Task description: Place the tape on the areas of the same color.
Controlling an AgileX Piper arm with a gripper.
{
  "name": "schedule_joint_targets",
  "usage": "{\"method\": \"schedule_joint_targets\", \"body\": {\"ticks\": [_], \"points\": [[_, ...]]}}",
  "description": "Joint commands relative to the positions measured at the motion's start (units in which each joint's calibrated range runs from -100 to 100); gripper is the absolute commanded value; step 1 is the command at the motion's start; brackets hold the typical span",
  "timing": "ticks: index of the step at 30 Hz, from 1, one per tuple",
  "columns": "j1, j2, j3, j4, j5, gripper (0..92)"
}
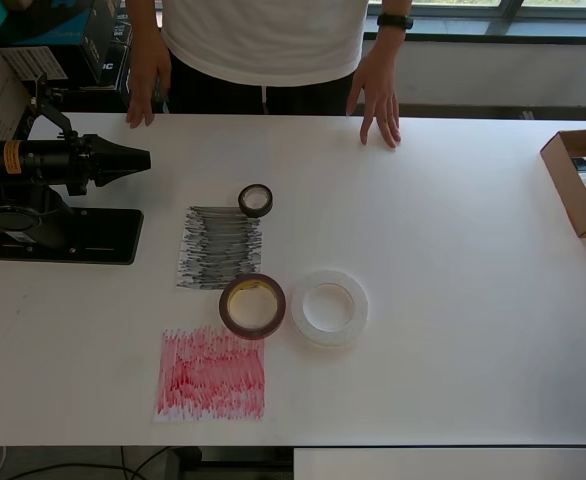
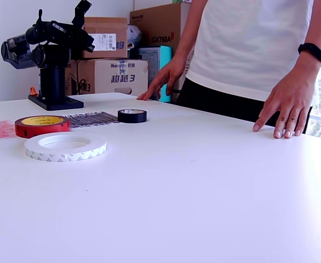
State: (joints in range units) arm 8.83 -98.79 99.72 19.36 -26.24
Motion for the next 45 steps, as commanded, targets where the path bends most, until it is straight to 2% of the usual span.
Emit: {"method": "schedule_joint_targets", "body": {"ticks": [1,17,21,24,27,31,36,41,45], "points": [[0.18,-0.37,-0.36,-0.65,-0.11,0.2],[0.03,0.57,-0.9,-0.56,-0.03,0.2],[0.34,8.33,-6.72,-0.56,-0.03,0.2],[0.58,19.09,-14.17,-0.05,0.22,0.2],[0.58,31.81,-25.35,6.57,0.22,0.2],[0.66,49.77,-44.79,21.84,0.95,0.2],[0.34,69.88,-70.42,38.47,12.58,0.2],[0.5,87.0,-86.23,47.81,19.45,0.2],[0.11,96.26,-90.68,51.54,22.16,0.2]]}}
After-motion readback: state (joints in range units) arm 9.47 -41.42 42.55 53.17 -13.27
